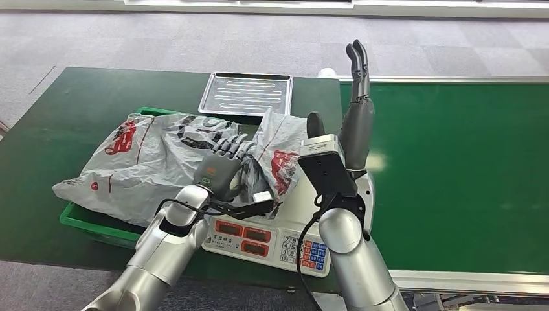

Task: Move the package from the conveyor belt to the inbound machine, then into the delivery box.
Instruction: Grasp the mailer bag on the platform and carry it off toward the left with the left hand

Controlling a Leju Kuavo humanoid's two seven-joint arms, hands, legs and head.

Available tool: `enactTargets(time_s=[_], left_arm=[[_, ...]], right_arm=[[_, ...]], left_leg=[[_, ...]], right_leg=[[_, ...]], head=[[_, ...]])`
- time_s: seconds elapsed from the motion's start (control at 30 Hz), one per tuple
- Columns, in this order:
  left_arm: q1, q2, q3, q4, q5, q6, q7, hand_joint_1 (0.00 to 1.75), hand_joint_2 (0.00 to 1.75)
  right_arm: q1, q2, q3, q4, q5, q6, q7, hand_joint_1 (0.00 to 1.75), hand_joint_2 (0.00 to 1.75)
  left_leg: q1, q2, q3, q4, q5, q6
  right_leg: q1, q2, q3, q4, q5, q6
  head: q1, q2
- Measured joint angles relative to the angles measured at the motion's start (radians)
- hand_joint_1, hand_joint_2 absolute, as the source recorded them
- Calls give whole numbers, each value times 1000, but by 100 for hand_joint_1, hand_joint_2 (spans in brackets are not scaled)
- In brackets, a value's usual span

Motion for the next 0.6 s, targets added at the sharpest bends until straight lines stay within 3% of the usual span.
enactTargets(time_s=[0.2,0.6], left_arm=[[-62,2,-33,120,0,6,1,0,175],[-132,-3,-68,237,-2,-7,-13,0,175]], right_arm=[[2,0,-3,0,1,2,1,0,0],[17,8,-30,0,37,12,16,0,0]], left_leg=[[0,-1,0,0,-1,0],[0,-2,5,-1,0,1]], right_leg=[[0,-1,1,0,-1,0],[0,-2,7,0,-1,0]], head=[[0,0],[0,0]])
